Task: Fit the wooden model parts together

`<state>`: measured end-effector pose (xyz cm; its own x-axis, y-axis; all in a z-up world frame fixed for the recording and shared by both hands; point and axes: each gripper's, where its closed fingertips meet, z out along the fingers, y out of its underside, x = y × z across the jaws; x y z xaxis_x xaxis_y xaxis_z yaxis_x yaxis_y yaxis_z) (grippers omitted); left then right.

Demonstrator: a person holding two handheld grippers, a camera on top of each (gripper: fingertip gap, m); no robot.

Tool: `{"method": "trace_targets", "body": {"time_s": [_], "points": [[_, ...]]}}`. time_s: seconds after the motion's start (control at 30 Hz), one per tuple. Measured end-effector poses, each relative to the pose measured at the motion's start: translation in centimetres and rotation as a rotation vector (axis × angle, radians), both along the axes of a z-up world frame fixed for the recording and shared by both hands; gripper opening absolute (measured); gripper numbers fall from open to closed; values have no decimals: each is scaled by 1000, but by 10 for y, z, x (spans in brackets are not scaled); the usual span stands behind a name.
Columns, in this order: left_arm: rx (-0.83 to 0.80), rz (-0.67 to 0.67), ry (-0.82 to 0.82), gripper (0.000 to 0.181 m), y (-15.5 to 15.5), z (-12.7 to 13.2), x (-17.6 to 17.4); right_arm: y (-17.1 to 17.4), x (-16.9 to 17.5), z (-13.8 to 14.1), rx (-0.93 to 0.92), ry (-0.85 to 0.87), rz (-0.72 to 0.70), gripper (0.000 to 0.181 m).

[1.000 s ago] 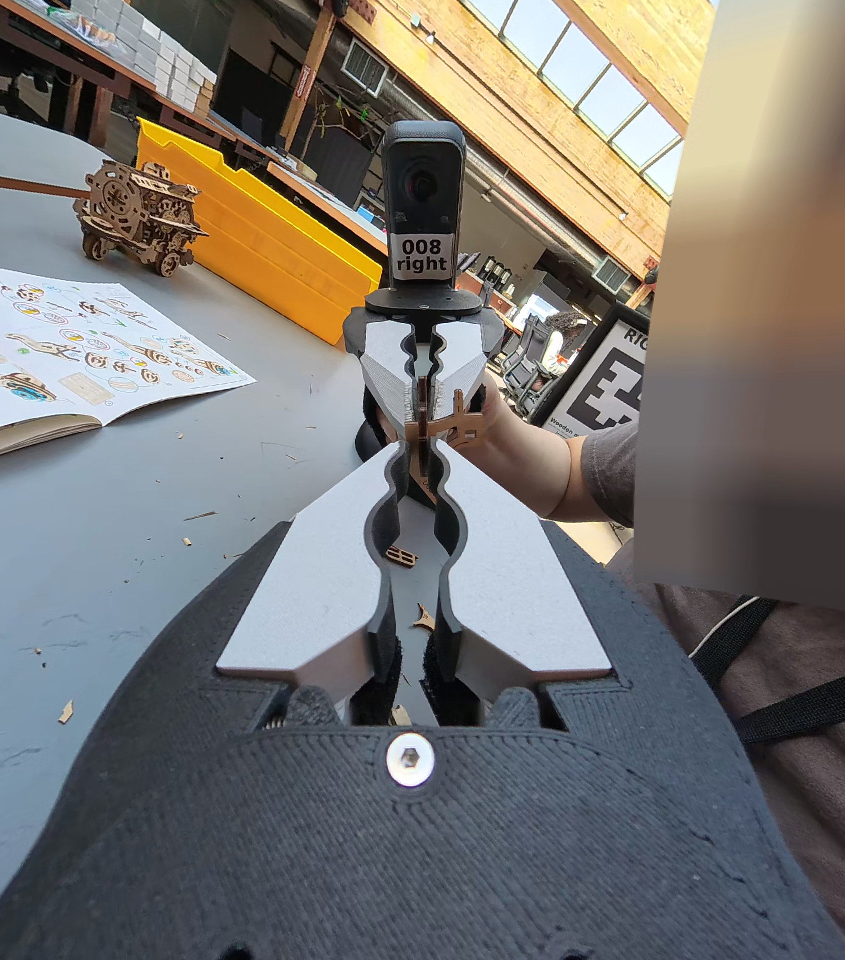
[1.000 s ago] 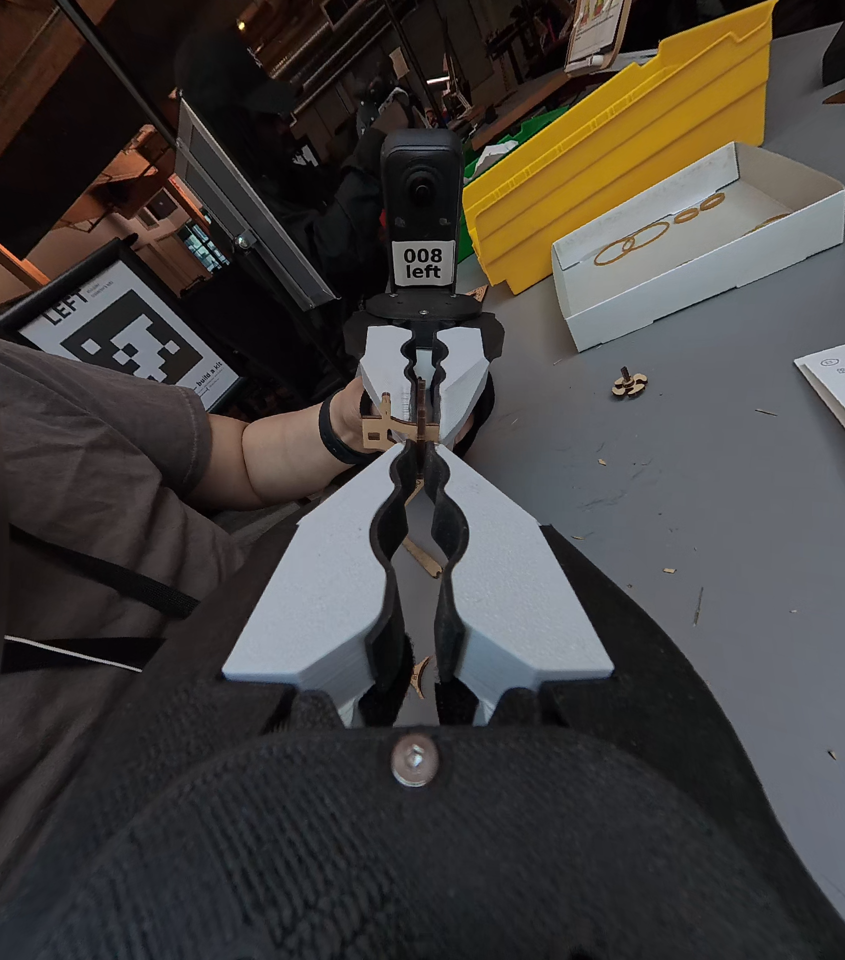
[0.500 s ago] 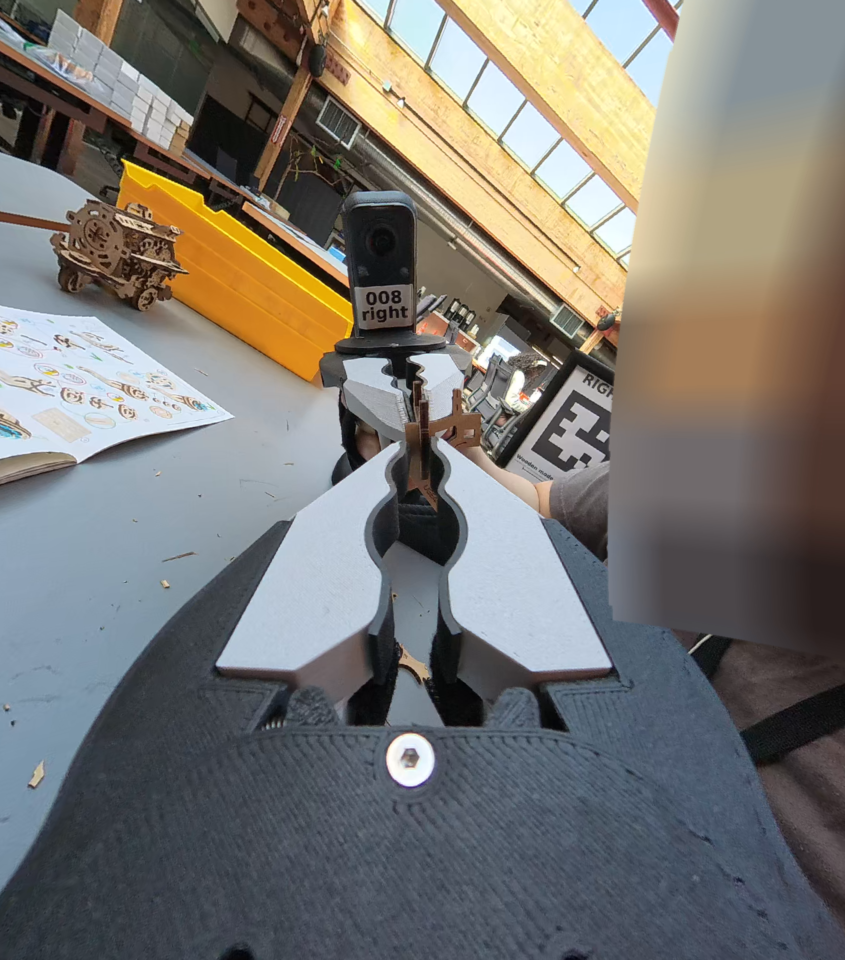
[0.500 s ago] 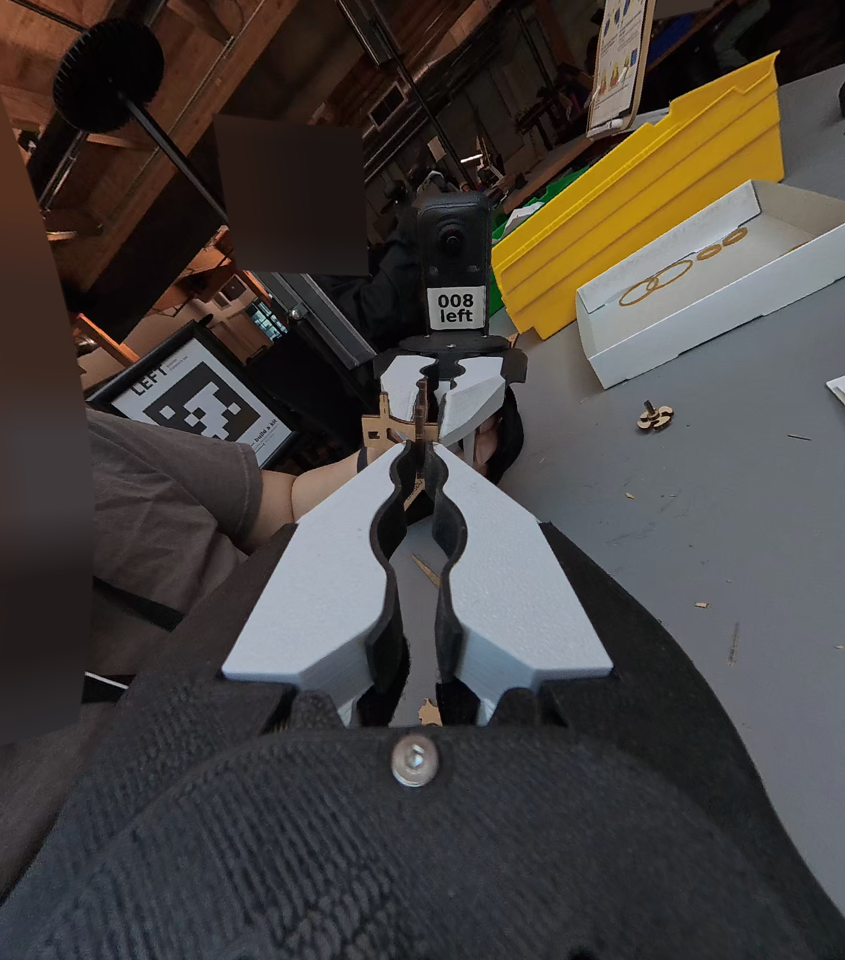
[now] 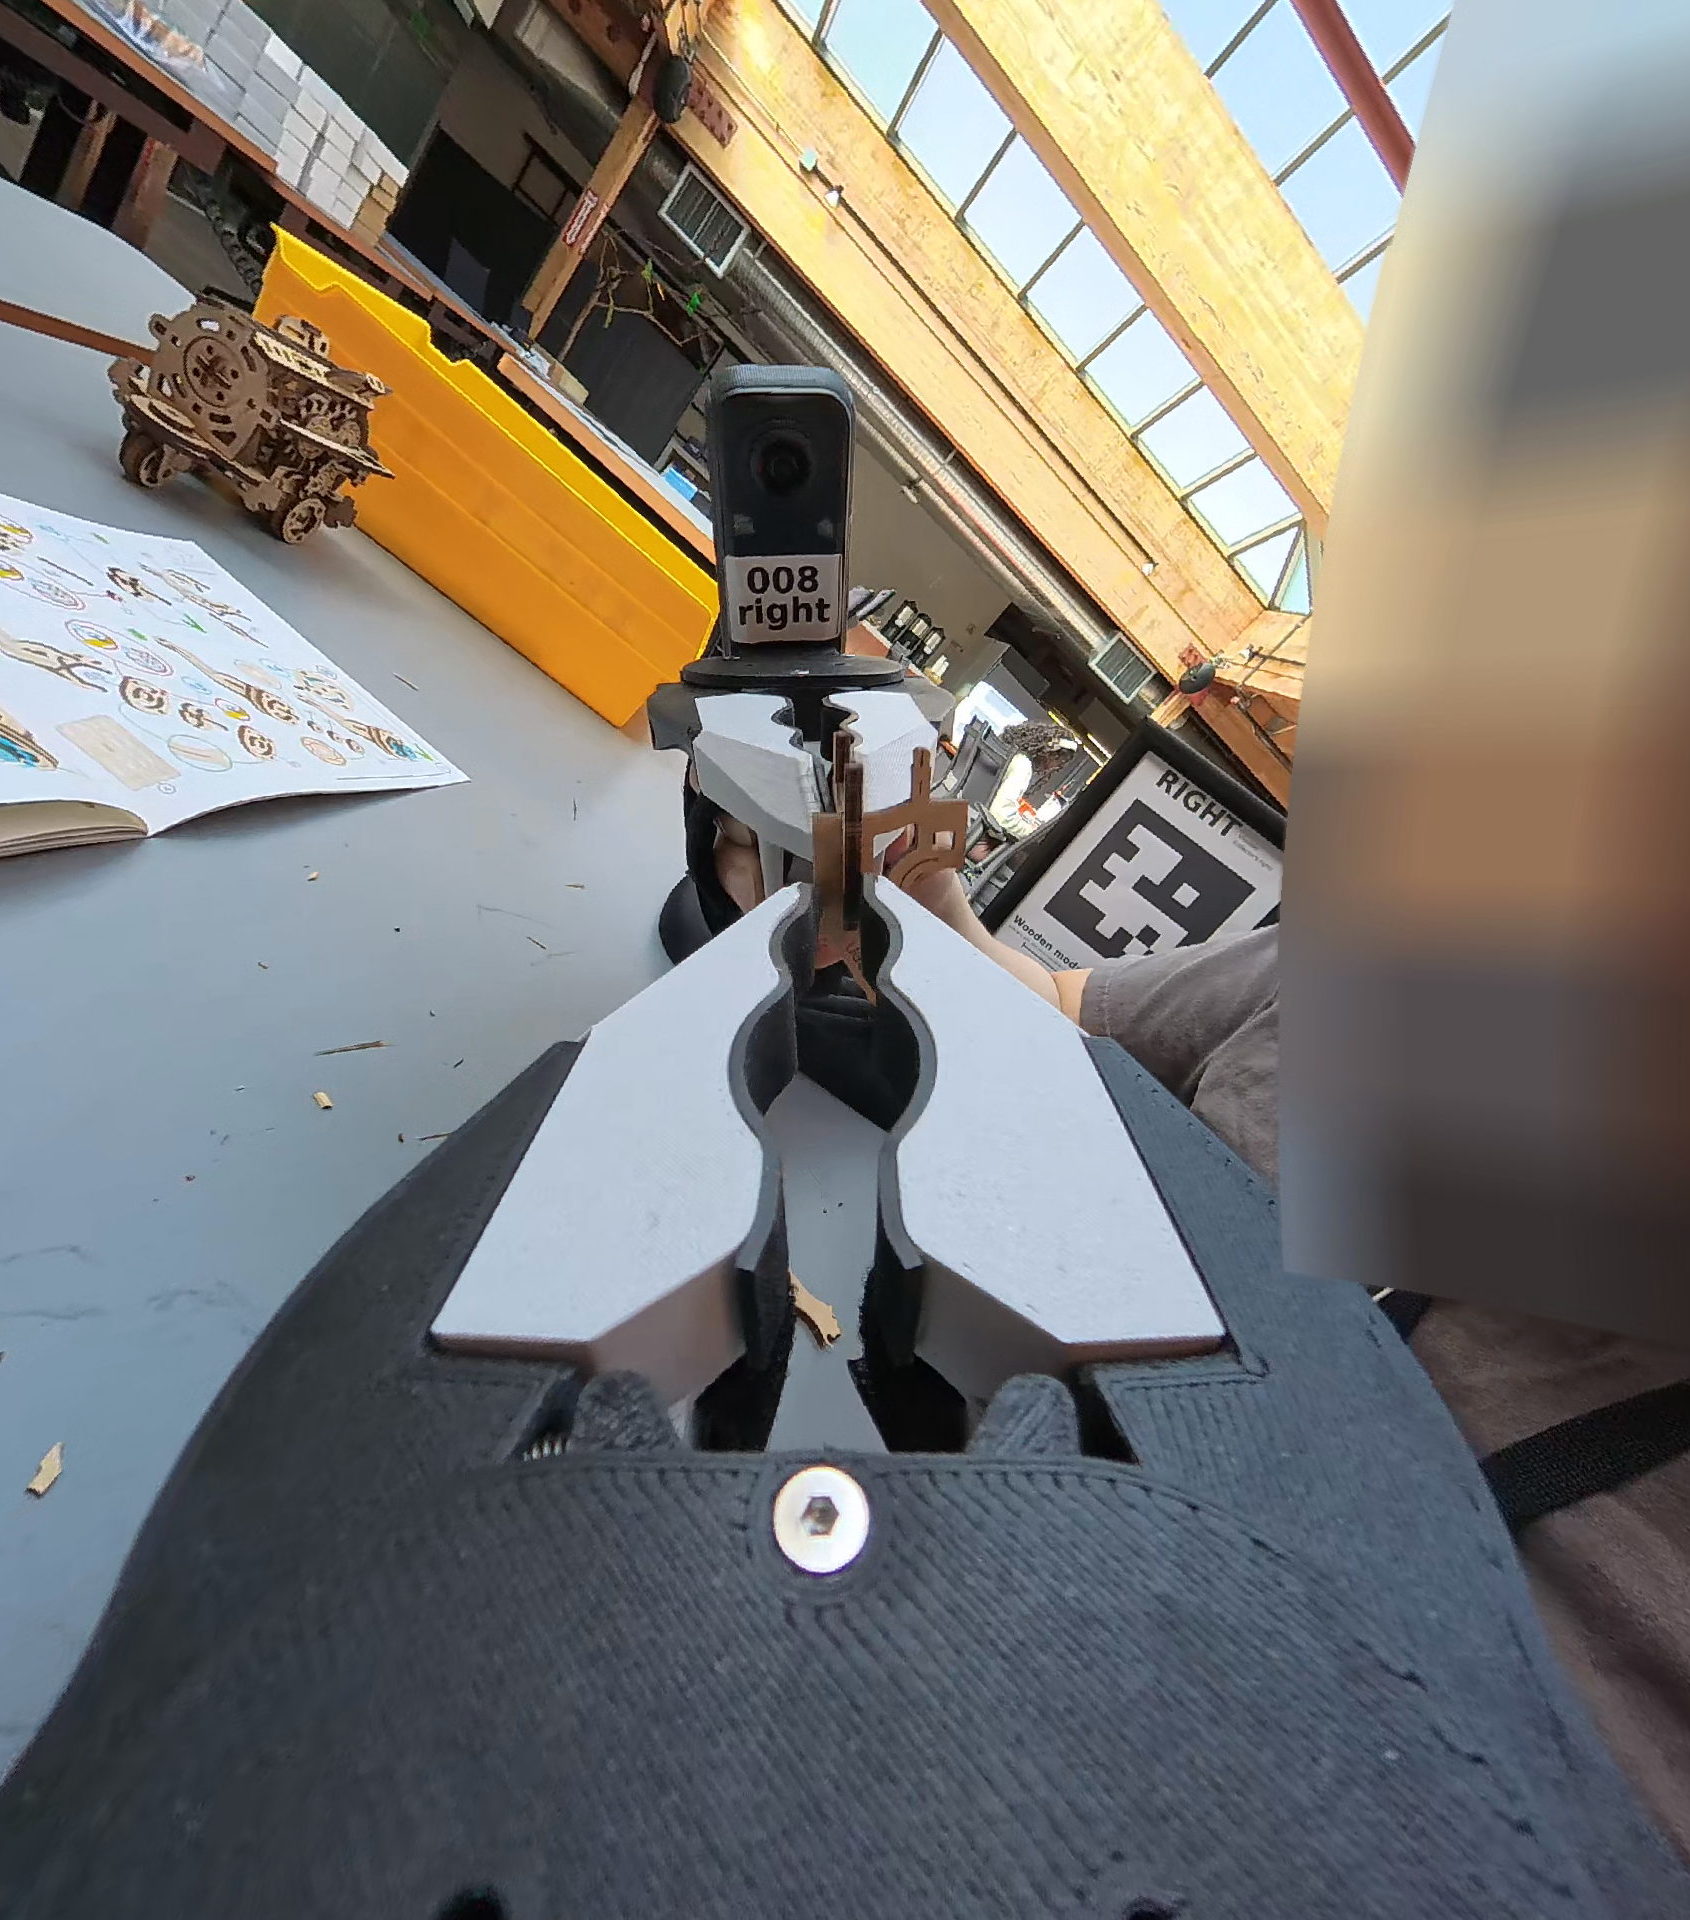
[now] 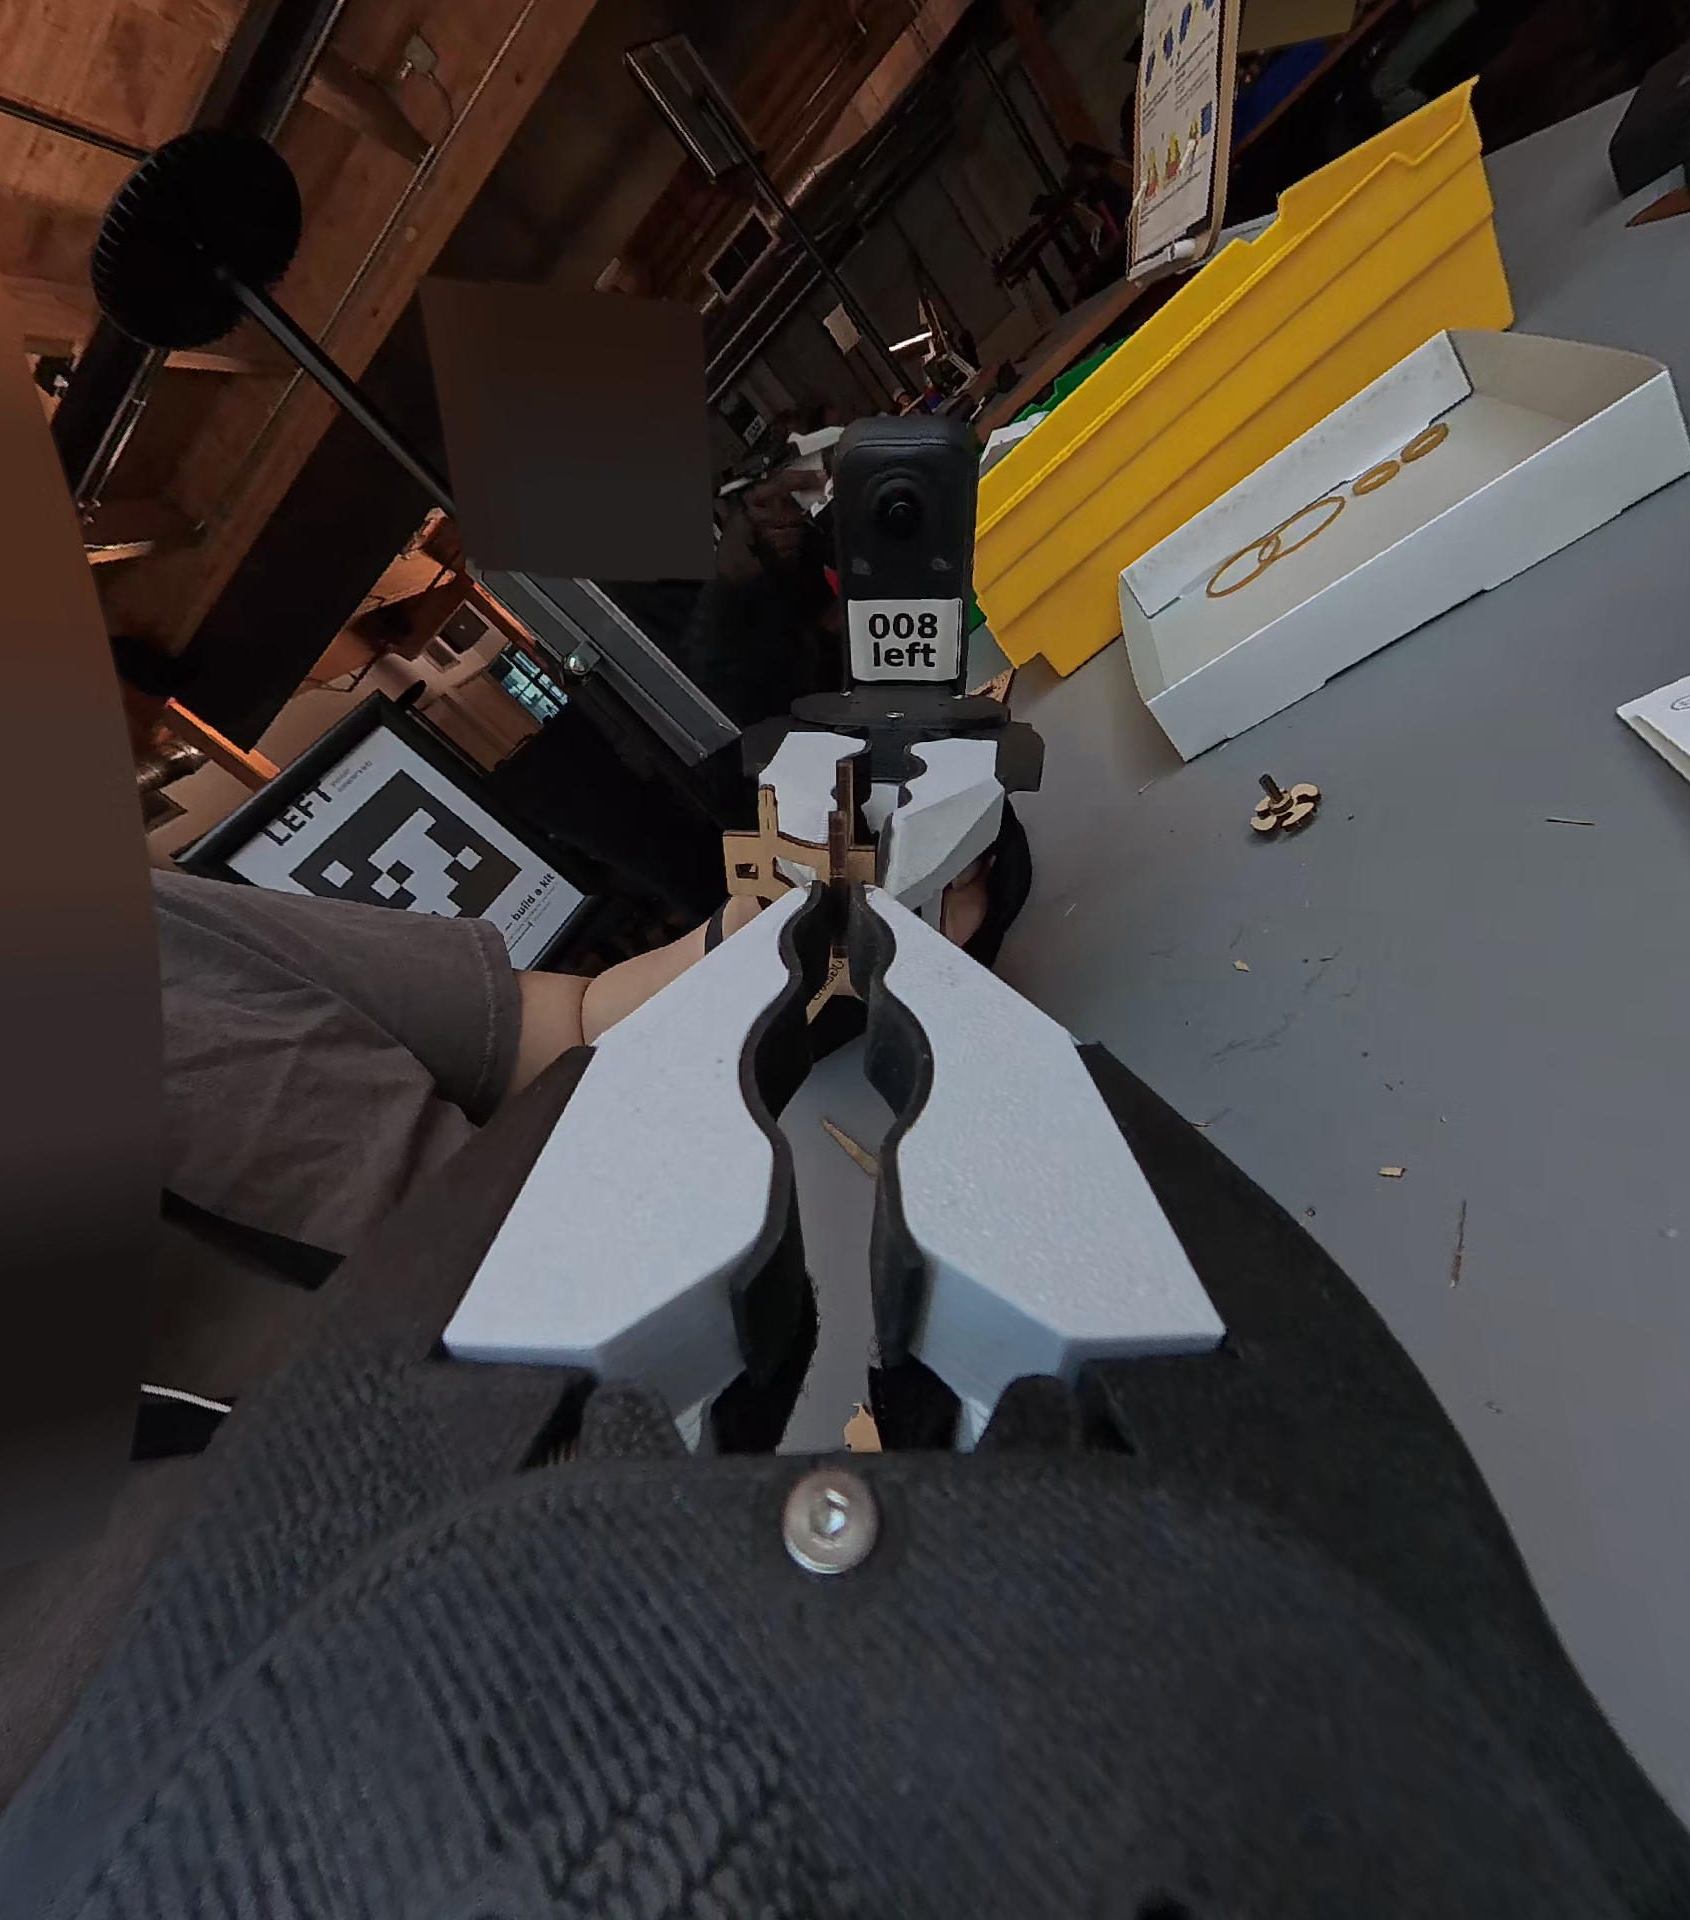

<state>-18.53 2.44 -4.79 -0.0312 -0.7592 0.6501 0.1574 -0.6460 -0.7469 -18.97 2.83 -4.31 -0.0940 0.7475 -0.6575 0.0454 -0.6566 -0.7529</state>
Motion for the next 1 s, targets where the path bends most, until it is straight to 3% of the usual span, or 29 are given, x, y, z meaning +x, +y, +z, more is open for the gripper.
{"method": "trace_targets", "body": {"time_s": [0.3, 0.37, 0.63, 1.0], "points": [[25, 18, 9, 0, 0, 0, 1, 5, 2, 4, 24, 11, -40, 3], [16, 20, 0, 0, 1, 1, 0, 8, 2, -3, 61, -53, -58, 24], [8, 21, 35, 0, 0, -6, 1, 2, 2, -5, 62, -53, -3, 3], [-10, 19, 22, 0, 0, -7, 3, 0, 4, -10, 55, -90, 24, 1]]}}
